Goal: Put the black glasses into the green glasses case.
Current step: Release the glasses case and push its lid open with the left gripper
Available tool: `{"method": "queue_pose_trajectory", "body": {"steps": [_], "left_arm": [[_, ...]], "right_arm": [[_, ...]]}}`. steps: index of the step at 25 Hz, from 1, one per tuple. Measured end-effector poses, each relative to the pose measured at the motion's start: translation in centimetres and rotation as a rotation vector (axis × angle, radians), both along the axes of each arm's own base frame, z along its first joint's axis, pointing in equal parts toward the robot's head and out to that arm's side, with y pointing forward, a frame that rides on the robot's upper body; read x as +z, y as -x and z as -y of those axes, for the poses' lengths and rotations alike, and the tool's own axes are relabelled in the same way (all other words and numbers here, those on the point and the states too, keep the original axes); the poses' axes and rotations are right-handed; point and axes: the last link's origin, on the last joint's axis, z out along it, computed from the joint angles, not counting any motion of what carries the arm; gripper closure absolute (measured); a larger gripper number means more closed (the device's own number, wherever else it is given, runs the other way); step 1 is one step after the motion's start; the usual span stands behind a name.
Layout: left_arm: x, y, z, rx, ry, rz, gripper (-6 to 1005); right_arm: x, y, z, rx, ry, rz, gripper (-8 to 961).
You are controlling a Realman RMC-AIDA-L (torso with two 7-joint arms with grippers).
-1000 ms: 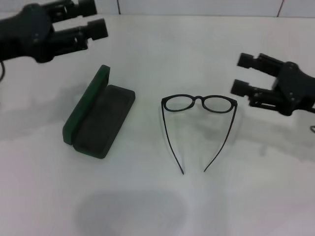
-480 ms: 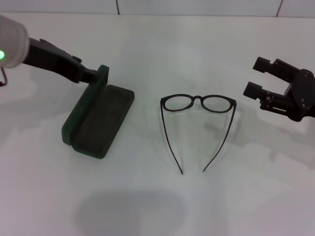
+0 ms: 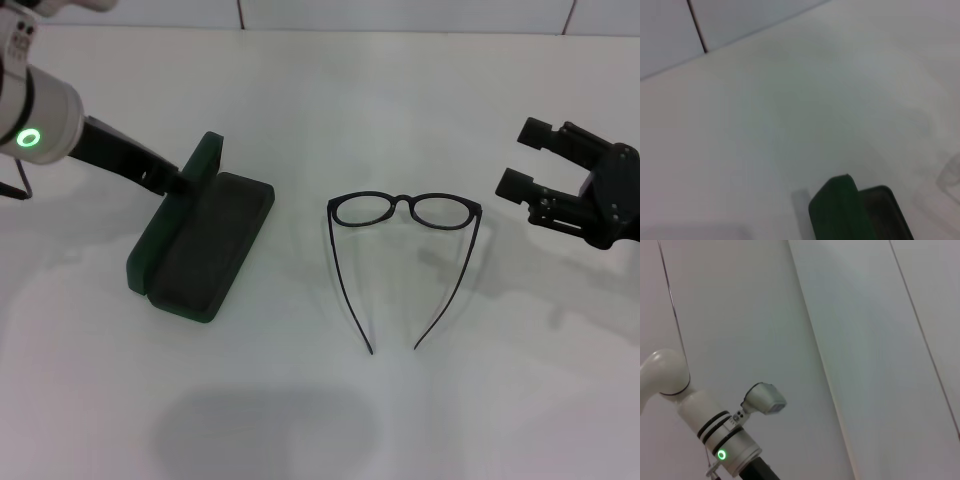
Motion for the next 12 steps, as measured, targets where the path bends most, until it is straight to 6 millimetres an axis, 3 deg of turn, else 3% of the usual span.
{"method": "queue_pose_trajectory", "body": {"steps": [8, 12], "left_arm": [[-0.72, 1.0, -0.32, 0.03, 0.024, -0.036, 458], [-0.87, 0.93, -0.28, 0.023, 0.032, -0.047, 534]], "right_arm": [[-0.08, 0.04, -0.07, -0.004, -0.005, -0.003, 112], [0.08, -0.04, -0.13, -0.012, -0.017, -0.01, 112]]}}
